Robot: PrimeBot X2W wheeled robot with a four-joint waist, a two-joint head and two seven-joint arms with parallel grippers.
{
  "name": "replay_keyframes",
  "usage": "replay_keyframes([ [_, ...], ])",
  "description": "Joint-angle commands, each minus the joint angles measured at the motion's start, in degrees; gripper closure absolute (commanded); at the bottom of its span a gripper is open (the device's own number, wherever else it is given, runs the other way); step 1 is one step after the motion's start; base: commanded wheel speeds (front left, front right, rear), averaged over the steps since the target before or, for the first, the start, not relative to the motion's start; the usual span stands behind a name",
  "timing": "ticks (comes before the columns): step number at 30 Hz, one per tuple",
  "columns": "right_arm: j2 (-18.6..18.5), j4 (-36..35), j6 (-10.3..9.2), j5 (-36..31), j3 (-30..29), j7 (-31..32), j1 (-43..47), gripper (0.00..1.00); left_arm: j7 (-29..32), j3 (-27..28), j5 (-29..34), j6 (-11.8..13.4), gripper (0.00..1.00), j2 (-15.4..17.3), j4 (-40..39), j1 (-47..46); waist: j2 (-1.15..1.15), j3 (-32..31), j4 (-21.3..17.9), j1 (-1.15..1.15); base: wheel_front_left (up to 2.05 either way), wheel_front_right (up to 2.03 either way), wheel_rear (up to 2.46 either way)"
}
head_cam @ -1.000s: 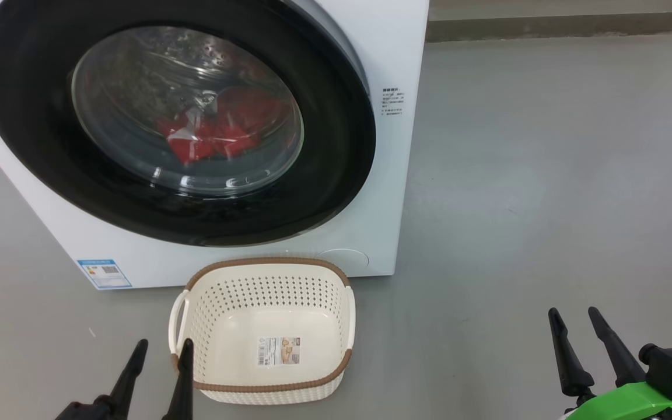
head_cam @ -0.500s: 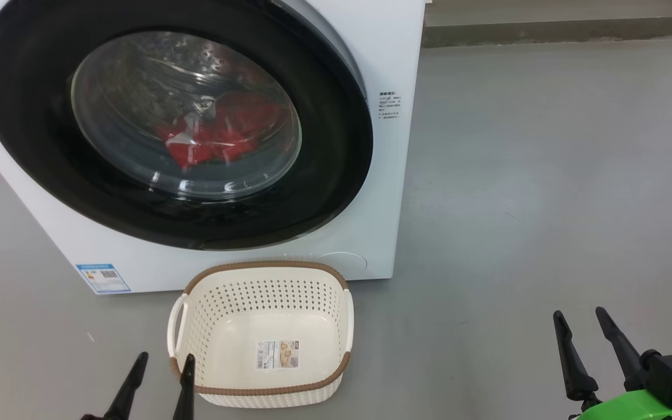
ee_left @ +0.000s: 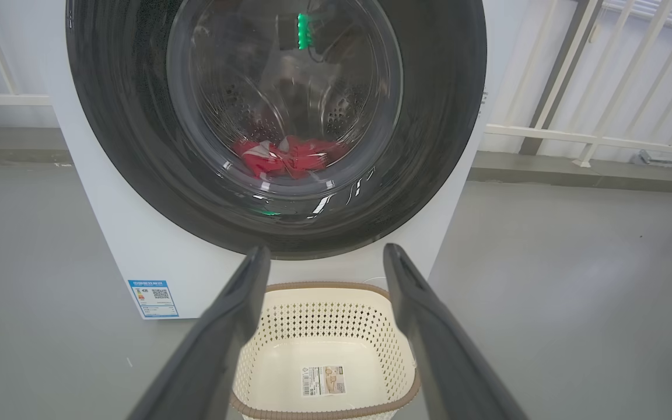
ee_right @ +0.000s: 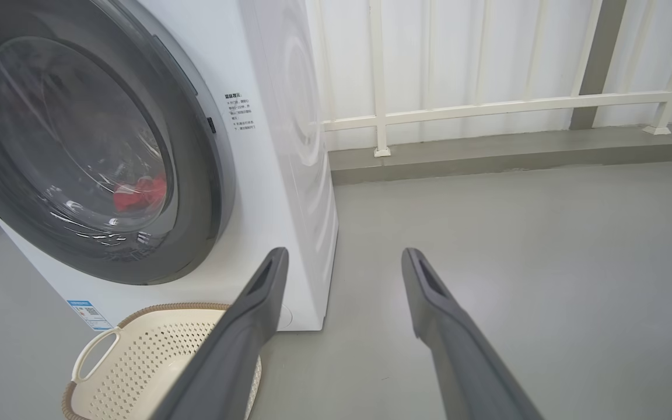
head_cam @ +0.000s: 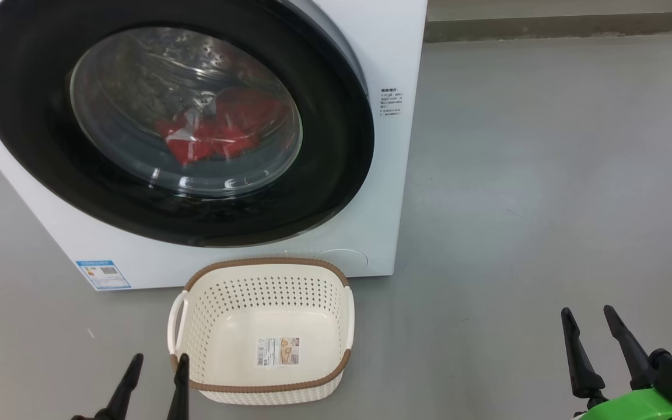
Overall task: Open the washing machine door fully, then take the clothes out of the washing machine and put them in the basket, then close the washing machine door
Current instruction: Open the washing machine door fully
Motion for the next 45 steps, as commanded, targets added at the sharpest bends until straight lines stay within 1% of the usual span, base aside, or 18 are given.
replay_keyframes([
  [1,-0.56,-1.50,0.02,0.24,0.97,-0.78,-0.03,0.00,-0.71,2.09,0.33,-0.32,0.00,0.87,-1.67,-1.85,0.00,0.03,0.03,0.00,0.00,0.00,0.00],
  [9,-0.41,-1.39,0.02,0.23,1.19,-0.78,-0.36,0.00,-0.71,2.02,0.52,-0.33,0.00,0.74,-1.93,-1.93,0.00,0.19,0.21,0.00,0.00,0.00,0.00],
  [10,-0.35,-1.37,0.02,0.61,1.44,-0.78,-0.48,0.12,-0.71,1.98,0.47,-0.33,0.00,0.74,-1.90,-1.96,0.00,0.21,0.24,0.00,0.00,0.00,0.00],
  [11,-0.30,-1.38,0.02,1.09,1.71,-0.78,-0.64,0.53,-0.71,1.93,0.46,-0.33,0.00,0.72,-1.89,-1.99,0.00,0.24,0.27,0.00,0.00,0.00,0.00],
  [12,-0.33,-1.36,0.02,1.52,2.24,-0.78,-0.85,0.82,-0.71,1.87,0.45,-0.33,0.00,0.70,-1.91,-2.01,0.00,0.29,0.30,0.00,0.00,0.00,0.00],
  [13,-0.48,-1.42,0.02,1.89,2.95,-0.78,-1.15,1.00,-0.71,1.80,0.45,-0.33,0.00,0.67,-1.94,-2.03,0.00,0.33,0.32,0.00,0.00,0.00,0.00],
  [17,-0.23,-2.03,0.02,5.76,4.53,-0.78,-3.74,1.00,-0.71,1.33,0.53,-0.33,0.00,0.56,-2.23,-2.24,0.00,1.01,0.30,0.00,0.00,0.00,0.00],
  [21,-0.42,-1.45,0.02,10.79,6.69,-0.78,-8.78,1.00,-0.71,0.72,0.74,-0.33,0.00,0.58,-2.49,-3.16,0.00,2.49,0.54,0.00,0.00,0.00,0.00],
  [22,-0.42,-1.45,0.02,10.79,6.69,-0.78,-8.78,1.00,-0.71,0.72,0.74,-0.33,0.00,0.58,-2.49,-3.16,0.00,2.49,0.54,0.00,0.00,0.00,0.00],
  [29,-1.61,1.63,0.02,21.48,8.72,-0.78,-20.97,1.00,-0.71,-1.10,0.52,-0.33,0.00,1.09,-2.94,-5.78,0.00,5.33,2.02,0.00,0.00,0.00,0.00],
  [36,-5.45,6.24,0.02,31.36,13.26,0.95,-33.01,1.00,-0.71,-3.22,-0.58,-0.33,0.00,1.30,-2.87,-8.58,0.00,8.15,4.99,0.00,0.00,0.00,0.00],
  [40,-7.61,8.67,0.02,36.97,14.41,2.42,-39.05,1.00,-0.71,-4.31,-1.38,-0.33,0.00,1.10,-3.00,-10.02,0.00,9.80,6.93,0.00,0.00,0.00,0.00],
  [41,-8.55,9.65,0.02,39.92,14.79,3.43,-41.65,1.00,-0.71,-4.91,-1.69,-0.33,0.00,1.01,-3.02,-10.57,0.00,10.55,7.88,0.00,0.00,0.00,0.00],
  [45,-10.29,12.01,0.02,45.01,16.17,6.98,-46.33,1.00,-0.71,-5.62,-2.35,-0.33,0.00,0.87,-2.71,-11.44,0.00,11.83,9.46,0.00,0.00,0.00,0.00],
])
